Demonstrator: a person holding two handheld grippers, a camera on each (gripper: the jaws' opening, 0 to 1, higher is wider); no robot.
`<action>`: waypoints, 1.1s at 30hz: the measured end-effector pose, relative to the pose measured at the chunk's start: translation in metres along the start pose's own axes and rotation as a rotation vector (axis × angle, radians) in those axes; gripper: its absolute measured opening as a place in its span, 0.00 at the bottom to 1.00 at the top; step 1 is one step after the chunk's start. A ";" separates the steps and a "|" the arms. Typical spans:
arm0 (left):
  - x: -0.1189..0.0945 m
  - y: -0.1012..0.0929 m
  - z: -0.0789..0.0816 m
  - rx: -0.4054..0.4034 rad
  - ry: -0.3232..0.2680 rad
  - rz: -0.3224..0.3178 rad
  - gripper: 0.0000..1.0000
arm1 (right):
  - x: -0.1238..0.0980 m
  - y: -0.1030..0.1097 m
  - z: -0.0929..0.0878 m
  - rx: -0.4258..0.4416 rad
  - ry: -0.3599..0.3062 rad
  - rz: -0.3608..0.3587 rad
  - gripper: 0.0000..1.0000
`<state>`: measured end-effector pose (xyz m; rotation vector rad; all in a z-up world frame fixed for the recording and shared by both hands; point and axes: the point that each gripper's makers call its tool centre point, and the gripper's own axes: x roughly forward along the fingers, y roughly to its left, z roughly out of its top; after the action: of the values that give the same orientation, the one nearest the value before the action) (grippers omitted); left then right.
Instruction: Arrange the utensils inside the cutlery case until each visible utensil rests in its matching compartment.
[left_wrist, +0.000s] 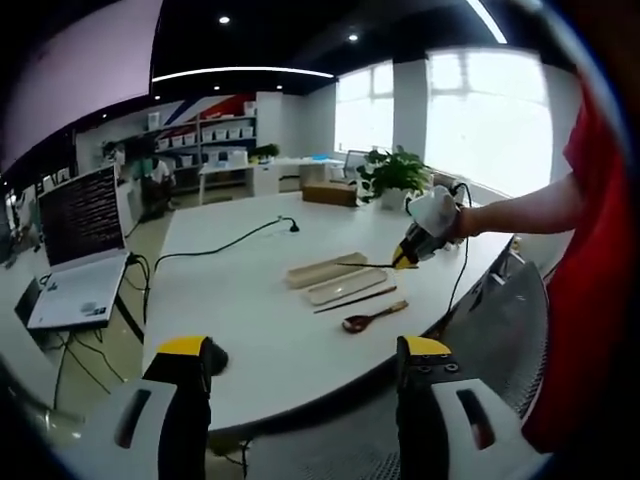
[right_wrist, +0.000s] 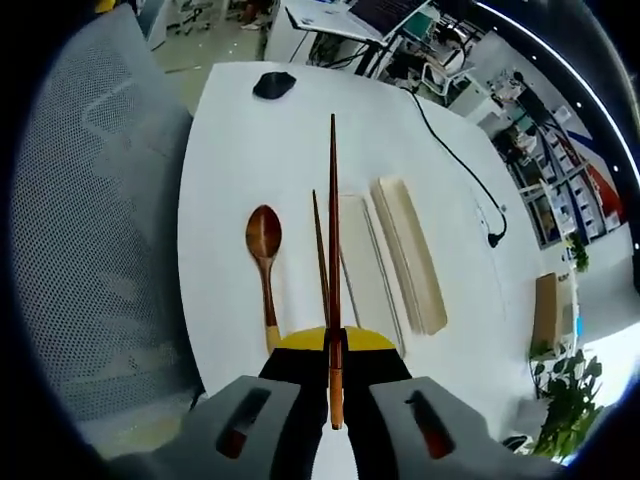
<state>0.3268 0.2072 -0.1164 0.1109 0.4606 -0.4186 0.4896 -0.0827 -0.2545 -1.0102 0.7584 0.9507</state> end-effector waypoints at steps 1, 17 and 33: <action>-0.002 0.000 0.000 -0.004 0.003 0.004 0.78 | 0.001 0.001 0.001 0.005 -0.004 0.008 0.00; 0.013 -0.015 0.007 -0.024 0.000 0.031 0.77 | 0.002 -0.008 0.013 -0.026 -0.047 0.066 0.00; 0.050 -0.005 0.017 0.010 0.023 -0.070 0.76 | 0.000 -0.039 0.010 -0.055 -0.009 0.064 0.00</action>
<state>0.3719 0.1806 -0.1241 0.1093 0.4863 -0.4883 0.5259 -0.0817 -0.2374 -1.0335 0.7644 1.0355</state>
